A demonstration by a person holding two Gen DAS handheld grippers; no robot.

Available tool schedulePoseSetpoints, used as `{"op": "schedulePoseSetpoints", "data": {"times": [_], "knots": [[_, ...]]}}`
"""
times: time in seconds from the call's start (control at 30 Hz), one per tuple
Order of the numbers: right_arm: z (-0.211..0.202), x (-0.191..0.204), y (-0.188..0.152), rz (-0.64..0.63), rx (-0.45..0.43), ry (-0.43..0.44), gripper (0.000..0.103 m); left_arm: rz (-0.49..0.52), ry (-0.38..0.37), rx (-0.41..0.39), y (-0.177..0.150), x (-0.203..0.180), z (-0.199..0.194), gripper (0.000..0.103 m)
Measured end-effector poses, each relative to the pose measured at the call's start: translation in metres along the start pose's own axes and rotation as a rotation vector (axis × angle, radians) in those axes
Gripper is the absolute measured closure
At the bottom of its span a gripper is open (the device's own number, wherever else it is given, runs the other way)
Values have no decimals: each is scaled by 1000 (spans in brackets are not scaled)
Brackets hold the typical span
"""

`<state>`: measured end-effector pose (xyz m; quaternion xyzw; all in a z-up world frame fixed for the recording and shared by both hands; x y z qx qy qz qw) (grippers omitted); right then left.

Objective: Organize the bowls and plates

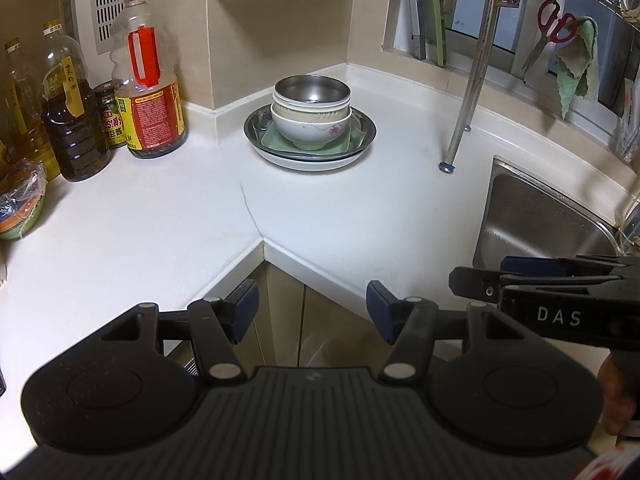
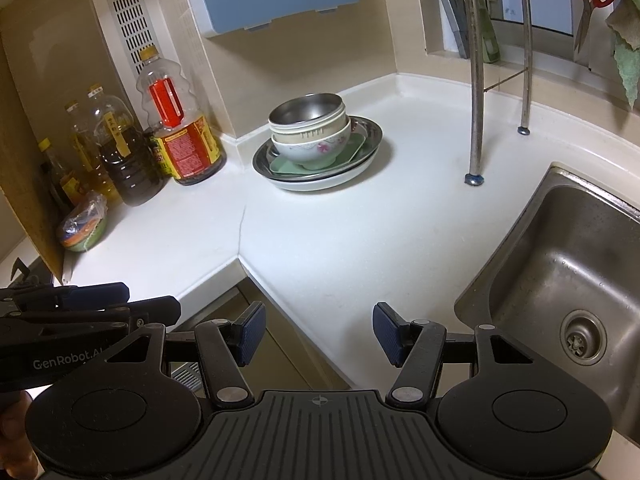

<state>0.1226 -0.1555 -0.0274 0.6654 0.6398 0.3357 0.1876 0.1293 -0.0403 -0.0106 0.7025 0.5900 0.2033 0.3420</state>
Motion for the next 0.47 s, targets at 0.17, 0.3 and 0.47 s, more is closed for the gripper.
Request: {"op": "schedulePoseSetpoints", "data": {"times": [0.17,0.3,0.47], "knots": [[2,-1,1,2,3,3,43,-3,4,2,1,-1,2,46],[4,0,1,4,7,5,43,-7,4,4,1,-1,4,46],[5,0,1,6,9,5,43,-12,-1,14,1,-1,7,46]]}}
Point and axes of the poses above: each gripper's, at about its wrist camera, not at the fingertips, and z roughly the way its jaws point, x to its left, y to its top, the point moved 5 cm from there along z, roughly the way its jaws point, and after that the axes turned 6 degrees about -y, right-handed, at the moved point
